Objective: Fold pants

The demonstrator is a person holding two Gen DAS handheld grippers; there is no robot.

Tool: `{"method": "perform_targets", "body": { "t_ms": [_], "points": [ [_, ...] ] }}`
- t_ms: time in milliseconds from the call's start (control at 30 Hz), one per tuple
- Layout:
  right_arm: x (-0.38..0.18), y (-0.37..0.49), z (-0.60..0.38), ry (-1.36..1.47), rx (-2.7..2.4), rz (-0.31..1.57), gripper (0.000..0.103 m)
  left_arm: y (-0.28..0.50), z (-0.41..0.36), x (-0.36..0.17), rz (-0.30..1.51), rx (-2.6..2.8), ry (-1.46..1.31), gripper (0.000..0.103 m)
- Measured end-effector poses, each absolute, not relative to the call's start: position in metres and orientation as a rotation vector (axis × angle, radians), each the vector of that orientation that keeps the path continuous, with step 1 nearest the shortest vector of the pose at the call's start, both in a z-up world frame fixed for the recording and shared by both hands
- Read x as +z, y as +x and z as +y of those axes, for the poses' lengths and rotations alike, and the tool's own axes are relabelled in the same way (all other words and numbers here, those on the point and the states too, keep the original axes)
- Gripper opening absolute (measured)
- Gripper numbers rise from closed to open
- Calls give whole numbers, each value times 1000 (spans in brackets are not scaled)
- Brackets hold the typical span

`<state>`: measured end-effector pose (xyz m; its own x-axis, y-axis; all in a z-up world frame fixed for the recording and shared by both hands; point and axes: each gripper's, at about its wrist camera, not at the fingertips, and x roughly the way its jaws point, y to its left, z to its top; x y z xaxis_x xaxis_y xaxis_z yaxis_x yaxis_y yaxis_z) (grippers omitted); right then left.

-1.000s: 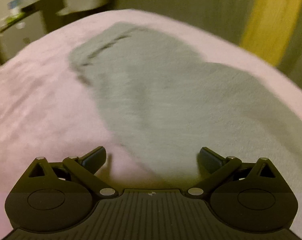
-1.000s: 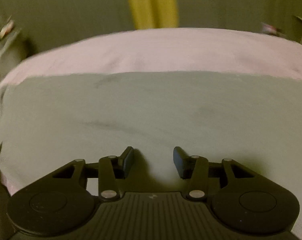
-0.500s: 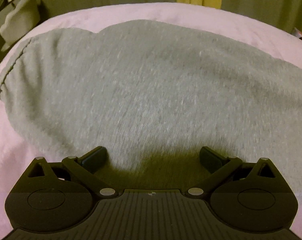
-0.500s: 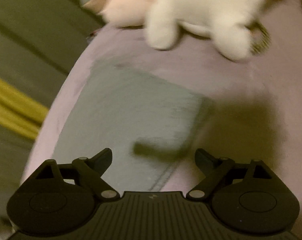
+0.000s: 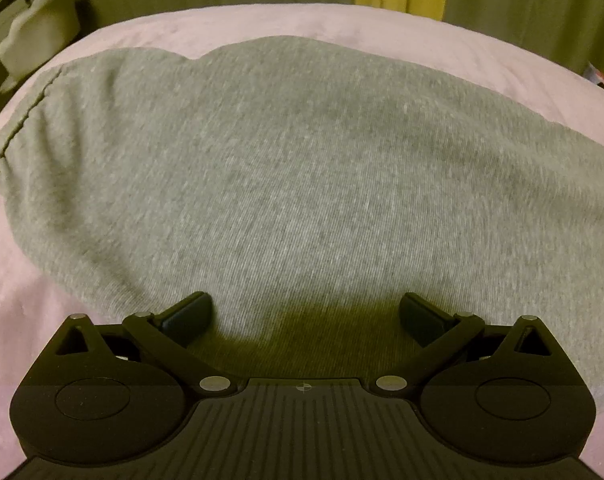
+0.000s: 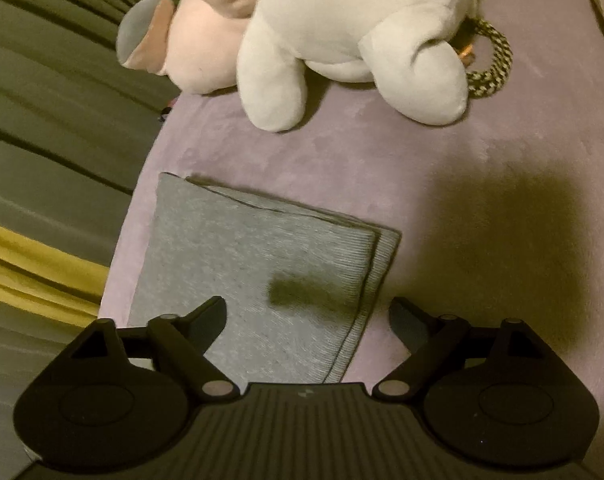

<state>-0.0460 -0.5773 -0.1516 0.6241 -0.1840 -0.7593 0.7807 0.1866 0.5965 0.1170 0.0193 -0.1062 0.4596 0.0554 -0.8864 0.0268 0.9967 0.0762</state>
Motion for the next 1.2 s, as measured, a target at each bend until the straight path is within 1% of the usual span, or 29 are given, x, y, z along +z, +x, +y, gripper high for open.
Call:
{"method": "perform_targets", "body": {
  "t_ms": [67,100,133,167,233,267,300,433,467,500,567,767,1000,1100,1200],
  "points": [
    [-155,-46,-585,1220,-728,628,52,117,20,-107,1093,17,82,103],
    [-156,-45,-585,1218,-737,637,48,118,19,-107,1093,17,83,103],
    [-155,-48,-587,1215,-742,642,47,118,20,-107,1094,18,83,103],
    [-156,-46,-587,1212,-742,648,47,118,20,-107,1094,18,82,103],
    [-154,-43,-586,1193,-732,655,54,118,20,-107,1094,17,83,103],
    [-154,-41,-586,1187,-720,653,61,118,20,-107,1094,18,83,103],
    [-154,-38,-586,1181,-711,651,65,118,20,-107,1094,17,82,103],
    [-149,-42,-584,1167,-725,649,64,118,20,-107,1094,18,83,103],
    [-149,-42,-583,1159,-733,648,53,118,20,-107,1094,18,83,103],
    [-148,-42,-583,1147,-745,651,33,118,20,-107,1094,18,82,103],
    [-152,-38,-585,1163,-741,653,14,118,20,-107,1094,17,82,103],
    [-159,-46,-590,1239,-722,617,17,118,19,-107,1095,18,83,103],
    [-168,-56,-597,1329,-699,559,17,118,20,-107,1095,18,83,103],
    [-170,-63,-597,1365,-680,530,21,118,20,-107,1096,17,83,103],
    [-172,-66,-596,1375,-697,507,22,118,20,-107,1096,18,83,103]
  ]
}}
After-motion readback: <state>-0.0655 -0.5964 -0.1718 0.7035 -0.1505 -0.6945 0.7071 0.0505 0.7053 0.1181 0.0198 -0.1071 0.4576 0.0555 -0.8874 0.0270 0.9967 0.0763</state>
